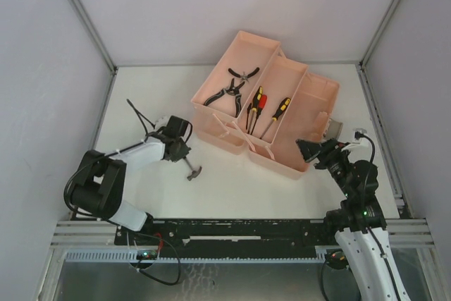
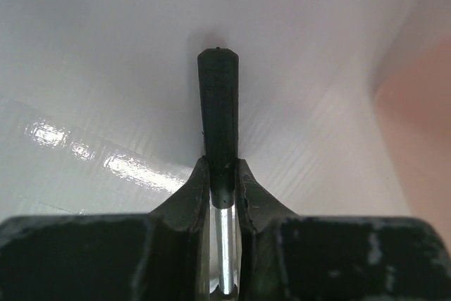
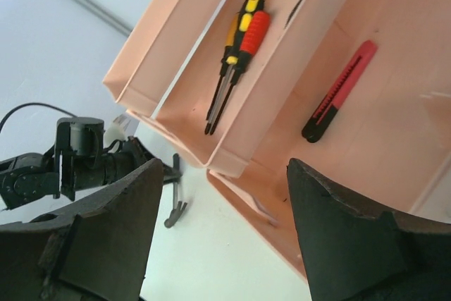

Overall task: Pack the tool kit
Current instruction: Pick up the hammer at the center of the board, then place the hammer in the toolbox.

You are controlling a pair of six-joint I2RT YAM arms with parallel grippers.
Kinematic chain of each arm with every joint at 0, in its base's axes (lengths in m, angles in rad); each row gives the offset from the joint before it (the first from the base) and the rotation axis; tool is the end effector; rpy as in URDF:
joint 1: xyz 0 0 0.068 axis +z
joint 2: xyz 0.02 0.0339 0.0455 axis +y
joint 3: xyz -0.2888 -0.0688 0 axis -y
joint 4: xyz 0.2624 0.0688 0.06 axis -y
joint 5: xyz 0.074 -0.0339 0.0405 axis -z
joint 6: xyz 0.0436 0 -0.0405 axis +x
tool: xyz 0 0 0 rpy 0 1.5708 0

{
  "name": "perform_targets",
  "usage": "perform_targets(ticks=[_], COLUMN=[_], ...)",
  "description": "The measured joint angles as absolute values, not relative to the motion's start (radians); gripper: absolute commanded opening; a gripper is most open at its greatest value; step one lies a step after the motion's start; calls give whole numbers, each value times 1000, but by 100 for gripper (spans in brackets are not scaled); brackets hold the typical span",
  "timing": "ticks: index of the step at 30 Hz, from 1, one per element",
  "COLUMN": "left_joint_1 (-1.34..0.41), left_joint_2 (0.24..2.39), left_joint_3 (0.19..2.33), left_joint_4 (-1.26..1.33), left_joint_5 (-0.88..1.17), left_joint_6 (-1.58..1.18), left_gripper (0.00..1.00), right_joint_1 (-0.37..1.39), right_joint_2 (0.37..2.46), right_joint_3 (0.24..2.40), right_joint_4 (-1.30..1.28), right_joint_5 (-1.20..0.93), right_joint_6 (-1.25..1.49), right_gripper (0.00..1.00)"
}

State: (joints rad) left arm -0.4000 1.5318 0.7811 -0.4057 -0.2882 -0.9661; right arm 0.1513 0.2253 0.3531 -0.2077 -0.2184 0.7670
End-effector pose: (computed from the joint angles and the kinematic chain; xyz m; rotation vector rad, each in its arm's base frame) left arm 0.2702 -0.1008 0.1610 -0.8151 2.5139 -0.0532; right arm 0.1047 0.0255 0.2617 0.3543 1.6872 0.8703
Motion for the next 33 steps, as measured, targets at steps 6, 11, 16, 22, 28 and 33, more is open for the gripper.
perform_targets(ticks=[6, 11, 16, 22, 28, 33], left_joint_1=[-419, -439, -447, -448, -449, -449], left_joint_2=[1443, 1379, 1290, 1121, 958, 876], left_joint_3=[662, 595, 535, 477, 467, 447], left_joint_4=[-271, -217, -237, -329, -363, -380], left_joint_5=[-284, -265, -241, -230, -231, -233], left_joint_6=[-980, -994, -1003, -1003, -1004, -1007], left_gripper=[0, 0, 0, 0, 0, 0], right_joint_1=[151, 154, 179, 245, 352, 501], right_joint_2=[261, 289, 315, 347, 427, 495], right_joint_3=[353, 353, 353, 353, 353, 353], right_joint_4=[-140, -75, -37, 10, 73, 96], right_joint_5=[-357, -482, -557, -627, -669, -648], right_joint_6=[749, 734, 715, 690, 668, 606], right_gripper=[71, 71, 70, 70, 70, 69])
